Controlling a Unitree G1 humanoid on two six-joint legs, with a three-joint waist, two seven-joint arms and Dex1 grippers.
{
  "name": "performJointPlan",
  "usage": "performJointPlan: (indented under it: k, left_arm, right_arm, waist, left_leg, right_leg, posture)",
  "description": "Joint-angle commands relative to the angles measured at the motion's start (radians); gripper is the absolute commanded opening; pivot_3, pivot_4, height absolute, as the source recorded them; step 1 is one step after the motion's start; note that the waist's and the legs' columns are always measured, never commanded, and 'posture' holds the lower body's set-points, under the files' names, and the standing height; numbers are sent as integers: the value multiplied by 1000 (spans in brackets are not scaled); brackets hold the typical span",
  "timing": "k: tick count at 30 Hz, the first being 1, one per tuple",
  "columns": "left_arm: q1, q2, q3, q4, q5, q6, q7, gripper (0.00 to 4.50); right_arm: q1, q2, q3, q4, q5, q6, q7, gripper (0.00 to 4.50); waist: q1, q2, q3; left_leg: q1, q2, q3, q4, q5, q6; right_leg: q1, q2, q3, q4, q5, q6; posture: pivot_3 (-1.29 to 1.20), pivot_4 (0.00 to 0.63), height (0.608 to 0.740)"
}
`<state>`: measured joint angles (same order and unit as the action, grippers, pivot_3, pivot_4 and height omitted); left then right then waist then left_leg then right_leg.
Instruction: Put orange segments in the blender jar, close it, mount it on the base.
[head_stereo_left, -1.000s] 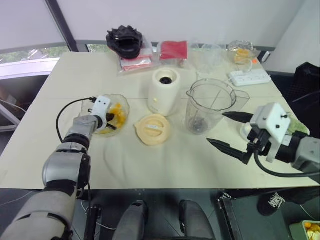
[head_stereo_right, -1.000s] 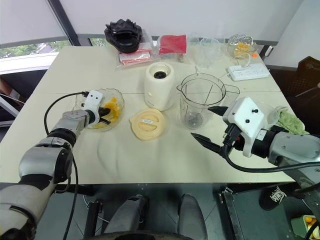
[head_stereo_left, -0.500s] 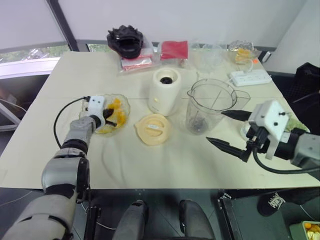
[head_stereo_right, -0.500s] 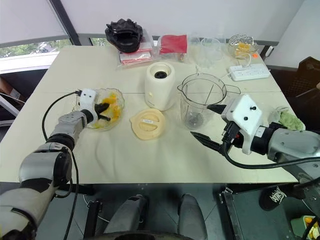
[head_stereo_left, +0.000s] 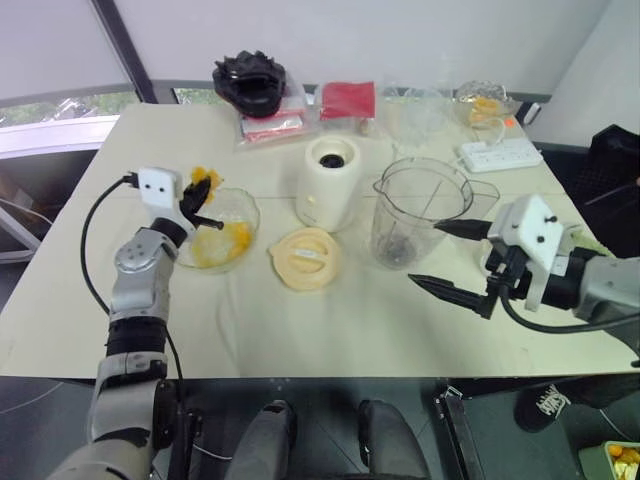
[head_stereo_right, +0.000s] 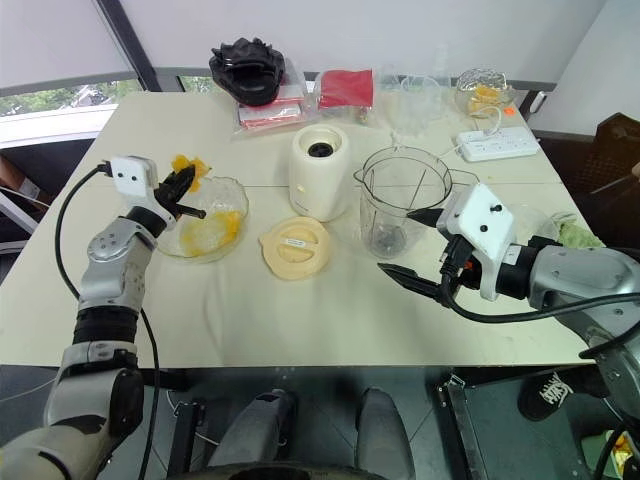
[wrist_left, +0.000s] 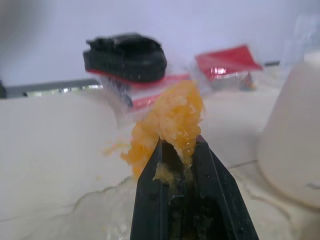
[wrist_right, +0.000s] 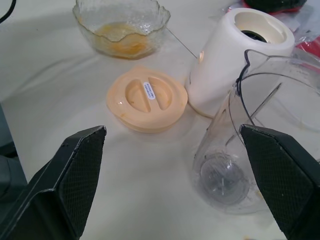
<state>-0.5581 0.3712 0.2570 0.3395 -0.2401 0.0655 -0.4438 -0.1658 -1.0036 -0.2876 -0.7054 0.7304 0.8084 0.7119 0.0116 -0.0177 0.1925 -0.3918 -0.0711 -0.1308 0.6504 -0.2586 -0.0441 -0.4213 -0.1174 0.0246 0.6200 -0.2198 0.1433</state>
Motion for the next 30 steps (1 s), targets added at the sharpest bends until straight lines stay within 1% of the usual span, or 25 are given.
performJointPlan:
  k: [1, 5, 9, 12, 16, 20, 24, 27, 30]
  left_arm:
    - [40, -6, -1, -184, -27, 48, 37, 19]
    - [78, -17, -14, -288, -28, 76, 62, 19]
    - [69, -21, -34, -341, -16, 68, 73, 19]
    - [30, -15, -52, -356, -22, 67, 66, 19]
    - [-82, 0, -76, -328, -44, 71, 8, 19]
    - [-223, 23, -100, -242, -77, 66, -108, 19]
    - [-448, 22, -133, -76, -119, 54, -281, 19]
    - [-599, -6, -155, 77, -139, 18, -412, 19]
    - [-746, -59, -155, 261, -147, -32, -505, 19]
  right_arm:
    - [-21, -7, -5, -5, -8, -21, 10, 4500]
    - [-25, -2, 2, -2, -12, -24, 11, 4500]
    - [-25, 2, 5, -3, -14, -23, 11, 4500]
    - [-25, 3, 7, -3, -15, -24, 10, 4500]
    - [-24, 12, 10, -9, -16, -22, 0, 4500]
    - [-12, 23, 15, -23, -25, -24, -17, 4500]
    - [24, 48, -6, -61, -26, -18, -61, 4500]
    - [57, 69, -19, -97, -31, -12, -100, 4500]
    - [100, 87, -44, -143, -33, -2, -141, 4500]
  waist:
    - [0, 0, 0]
    - [1, 0, 0]
    - [1, 0, 0]
    - [1, 0, 0]
    - [2, 0, 0]
    - [1, 0, 0]
    - [1, 0, 0]
    - [0, -1, 0]
    - [2, -1, 0]
  left_leg:
    - [0, 0, 0, 0, 0, 0]
    - [0, 0, 0, 0, 0, 0]
    - [0, 0, 0, 0, 0, 0]
    - [0, 0, 0, 0, 0, 0]
    - [0, 0, 0, 0, 0, 0]
    - [0, 0, 0, 1, 0, 0]
    - [0, 0, 0, 1, 0, 0]
    - [-1, -1, 0, 1, 0, 0]
    - [-1, -1, 0, 1, 0, 0]
  right_leg:
    - [0, 0, 0, 0, 0, 0]
    - [0, 0, 0, 0, 0, 0]
    - [0, 0, 0, -1, 0, 0]
    - [0, 0, 0, -1, 0, 0]
    - [1, 0, 0, -1, 0, 0]
    - [1, 0, 0, -1, 0, 0]
    - [1, 0, 0, -2, 0, 0]
    - [1, 0, 0, -2, 0, 0]
    - [2, 0, -1, -3, 0, 0]
  posture:
    - [0, 150, 740]
    - [0, 150, 740]
    - [0, 150, 740]
    - [0, 150, 740]
    - [0, 150, 740]
    - [0, 150, 740]
    - [0, 150, 740]
    - [0, 150, 740]
    - [0, 150, 740]
